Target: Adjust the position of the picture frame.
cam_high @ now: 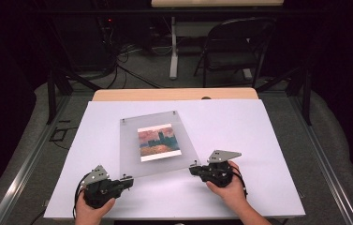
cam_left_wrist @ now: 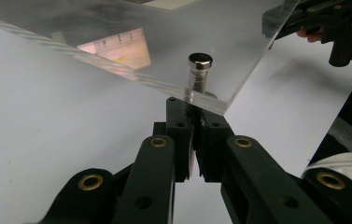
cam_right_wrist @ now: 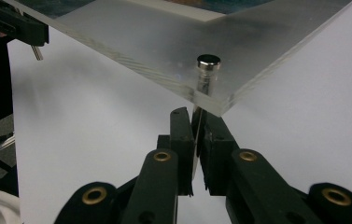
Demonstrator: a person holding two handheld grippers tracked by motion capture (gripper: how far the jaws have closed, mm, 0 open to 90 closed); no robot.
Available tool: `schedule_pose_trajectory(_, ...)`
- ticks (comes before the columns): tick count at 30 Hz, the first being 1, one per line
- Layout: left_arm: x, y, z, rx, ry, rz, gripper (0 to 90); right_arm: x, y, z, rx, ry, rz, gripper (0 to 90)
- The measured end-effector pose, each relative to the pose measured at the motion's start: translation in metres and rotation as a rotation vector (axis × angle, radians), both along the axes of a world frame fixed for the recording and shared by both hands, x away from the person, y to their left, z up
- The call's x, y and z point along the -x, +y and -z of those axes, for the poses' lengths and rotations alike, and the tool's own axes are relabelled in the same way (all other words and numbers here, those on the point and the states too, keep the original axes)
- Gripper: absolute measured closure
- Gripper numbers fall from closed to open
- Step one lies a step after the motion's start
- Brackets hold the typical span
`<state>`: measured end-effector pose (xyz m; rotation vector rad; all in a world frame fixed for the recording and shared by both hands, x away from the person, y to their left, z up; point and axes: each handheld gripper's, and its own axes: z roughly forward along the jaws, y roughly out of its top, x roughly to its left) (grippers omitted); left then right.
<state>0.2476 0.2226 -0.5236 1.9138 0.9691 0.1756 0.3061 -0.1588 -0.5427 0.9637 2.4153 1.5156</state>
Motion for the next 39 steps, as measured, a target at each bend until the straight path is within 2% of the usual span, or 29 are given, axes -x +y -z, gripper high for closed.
schedule_pose_trajectory(5, 0.001, -0.002, 0.000, -0.013, -0.006, 0.004, 85.0, 0.003, -0.001, -0.004, 0.026, -0.024, 0.020, 85.2)
schedule_pose_trajectory(8, 0.001, -0.004, -0.001, -0.017, -0.016, 0.003, 85.0, 0.003, -0.002, -0.004, 0.020, -0.022, 0.022, 85.3)
schedule_pose_trajectory(11, 0.000, -0.007, -0.002, -0.063, -0.055, -0.014, 84.0, 0.006, -0.003, -0.005, 0.015, -0.022, 0.017, 85.2)
schedule_pose_trajectory(21, -0.023, -0.014, -0.006, -0.033, -0.058, 0.006, 84.6, 0.009, -0.013, -0.007, 0.010, -0.021, 0.056, 85.0)
schedule_pose_trajectory(24, -0.028, -0.015, -0.009, -0.033, -0.073, 0.008, 84.7, 0.008, -0.015, -0.007, 0.001, -0.016, 0.069, 84.9)
schedule_pose_trajectory(29, -0.040, -0.016, -0.010, -0.022, -0.072, -0.005, 85.0, 0.005, -0.016, -0.008, -0.008, -0.017, 0.081, 84.8)
schedule_pose_trajectory(39, -0.059, -0.023, -0.009, -0.029, -0.060, -0.023, 85.0, -0.005, -0.020, -0.007, -0.020, -0.012, 0.099, 85.2)
